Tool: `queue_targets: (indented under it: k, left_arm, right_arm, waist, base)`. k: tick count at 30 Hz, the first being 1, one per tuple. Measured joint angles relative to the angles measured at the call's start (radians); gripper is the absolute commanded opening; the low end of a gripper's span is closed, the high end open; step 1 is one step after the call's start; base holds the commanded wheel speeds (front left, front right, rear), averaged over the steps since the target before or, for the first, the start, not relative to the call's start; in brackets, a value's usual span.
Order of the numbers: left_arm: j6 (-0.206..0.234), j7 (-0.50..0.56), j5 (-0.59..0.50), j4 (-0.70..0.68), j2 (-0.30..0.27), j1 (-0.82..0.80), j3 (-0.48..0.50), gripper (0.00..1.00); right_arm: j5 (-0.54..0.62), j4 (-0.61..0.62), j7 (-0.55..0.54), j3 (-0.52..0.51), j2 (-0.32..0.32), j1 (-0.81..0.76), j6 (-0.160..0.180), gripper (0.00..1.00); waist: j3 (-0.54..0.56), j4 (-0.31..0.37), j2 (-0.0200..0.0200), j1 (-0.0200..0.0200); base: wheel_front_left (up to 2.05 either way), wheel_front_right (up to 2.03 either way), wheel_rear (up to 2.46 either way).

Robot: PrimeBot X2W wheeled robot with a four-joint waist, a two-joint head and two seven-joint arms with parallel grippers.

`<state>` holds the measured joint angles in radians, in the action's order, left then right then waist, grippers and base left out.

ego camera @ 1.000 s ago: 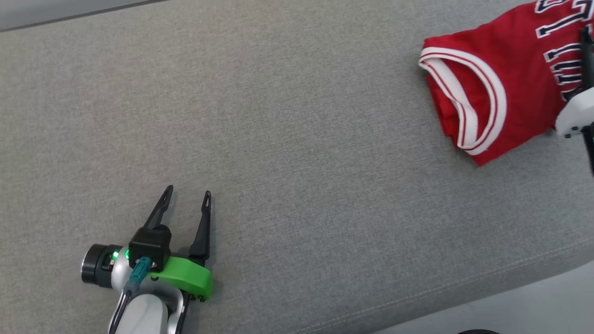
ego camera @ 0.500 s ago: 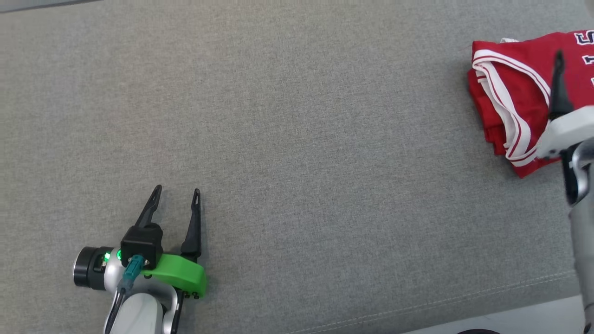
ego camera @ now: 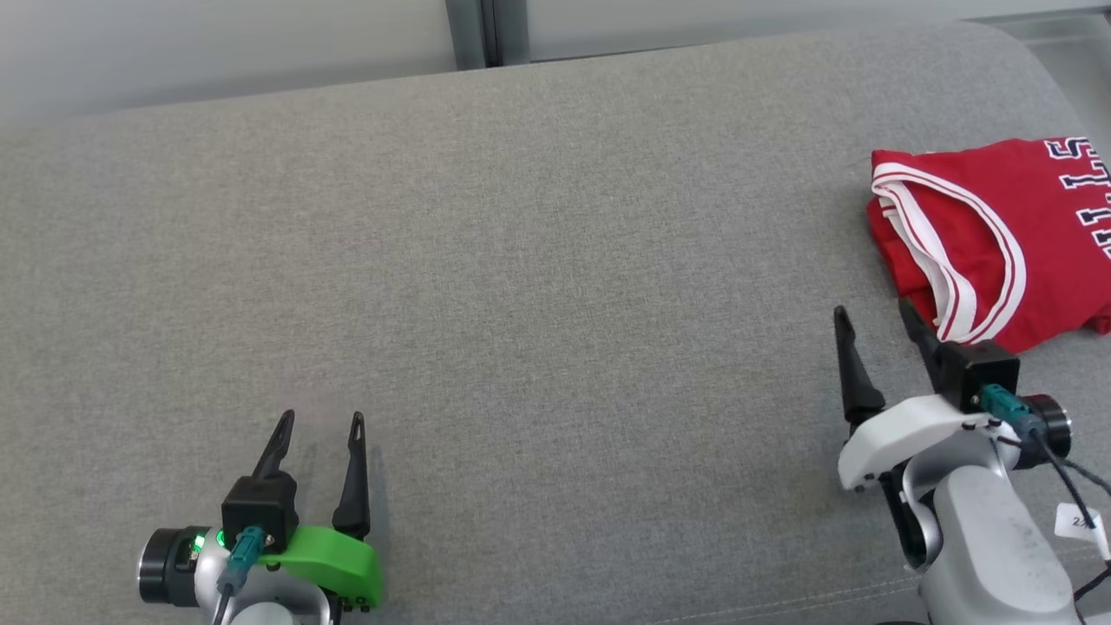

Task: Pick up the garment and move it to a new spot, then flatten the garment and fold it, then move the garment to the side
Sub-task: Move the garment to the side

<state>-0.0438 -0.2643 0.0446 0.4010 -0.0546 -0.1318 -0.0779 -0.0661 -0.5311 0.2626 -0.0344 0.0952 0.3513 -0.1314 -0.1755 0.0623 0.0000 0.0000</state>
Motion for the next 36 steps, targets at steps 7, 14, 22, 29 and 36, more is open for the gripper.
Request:
queue_targets:
  k: [7,14,22,29,36]
  left_arm:
    - [0.009,0.0,0.008,0.014,0.002,0.039,0.016,1.0]
    - [0.013,0.0,0.015,0.031,0.003,0.07,0.038,1.0]
    - [0.023,0.0,0.03,0.042,0.004,0.076,0.063,1.0]
    - [0.023,0.0,0.057,0.043,0.004,0.086,0.077,1.0]
    - [0.026,0.0,0.069,0.042,0.004,0.083,0.085,1.0]
  right_arm:
    - [-0.059,0.006,0.0,0.082,-0.025,-0.067,0.0,1.0]
    - [-0.084,0.001,0.0,0.106,-0.015,-0.102,0.0,1.0]
    - [-0.051,0.024,0.0,0.072,-0.012,-0.134,0.0,1.0]
    - [0.004,0.051,0.0,0.052,-0.023,-0.176,0.0,1.0]
    - [0.025,0.071,0.0,0.033,-0.036,-0.184,0.0,1.0]
  waist:
    - [0.066,-0.027,0.0,0.0]
    - [0.136,-0.047,0.0,0.0]
    - [0.188,-0.064,0.0,0.0]
    - [0.203,-0.06,0.0,0.0]
    - [0.183,-0.055,0.0,0.0]
  base:
    - [0.0,0.0,0.0]
    - [0.0,0.0,0.0]
    - [0.0,0.0,0.0]
    - [0.0,0.0,0.0]
    - [0.0,0.0,0.0]
